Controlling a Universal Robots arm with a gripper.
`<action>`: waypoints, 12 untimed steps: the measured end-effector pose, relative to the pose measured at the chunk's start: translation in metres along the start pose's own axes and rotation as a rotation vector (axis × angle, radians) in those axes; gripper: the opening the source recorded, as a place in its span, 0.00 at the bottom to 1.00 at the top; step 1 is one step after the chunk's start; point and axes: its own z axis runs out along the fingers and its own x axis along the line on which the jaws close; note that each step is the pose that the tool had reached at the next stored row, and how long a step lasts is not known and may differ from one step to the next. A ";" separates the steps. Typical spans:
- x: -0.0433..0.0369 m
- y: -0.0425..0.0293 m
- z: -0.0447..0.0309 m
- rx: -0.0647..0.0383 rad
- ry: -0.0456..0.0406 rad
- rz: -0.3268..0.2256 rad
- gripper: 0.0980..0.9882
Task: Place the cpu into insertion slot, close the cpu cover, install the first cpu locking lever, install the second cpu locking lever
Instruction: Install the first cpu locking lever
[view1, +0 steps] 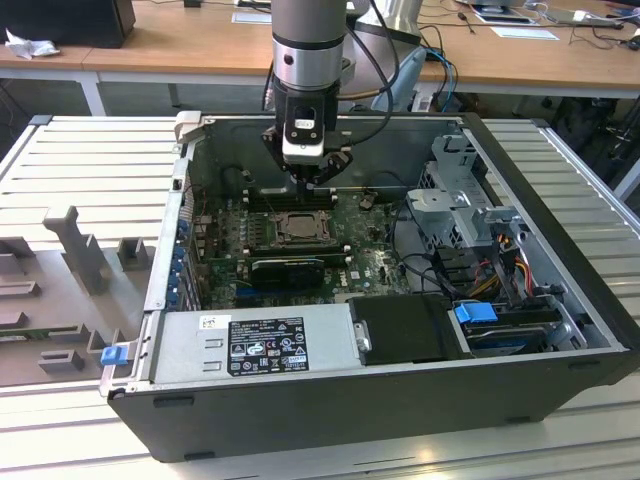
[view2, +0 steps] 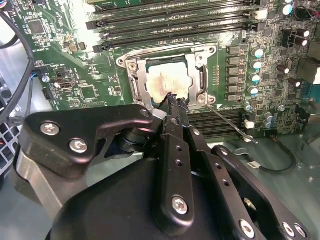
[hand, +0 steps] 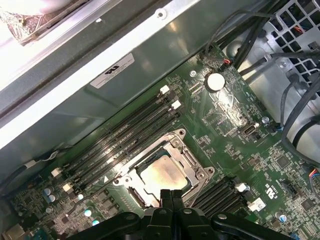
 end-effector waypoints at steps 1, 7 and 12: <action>0.0000 0.0000 0.0000 0.000 0.0001 -0.003 0.01; 0.0000 0.0000 0.0000 0.000 0.0007 -0.025 0.01; 0.0000 0.0000 0.0000 -0.001 0.0013 -0.046 0.01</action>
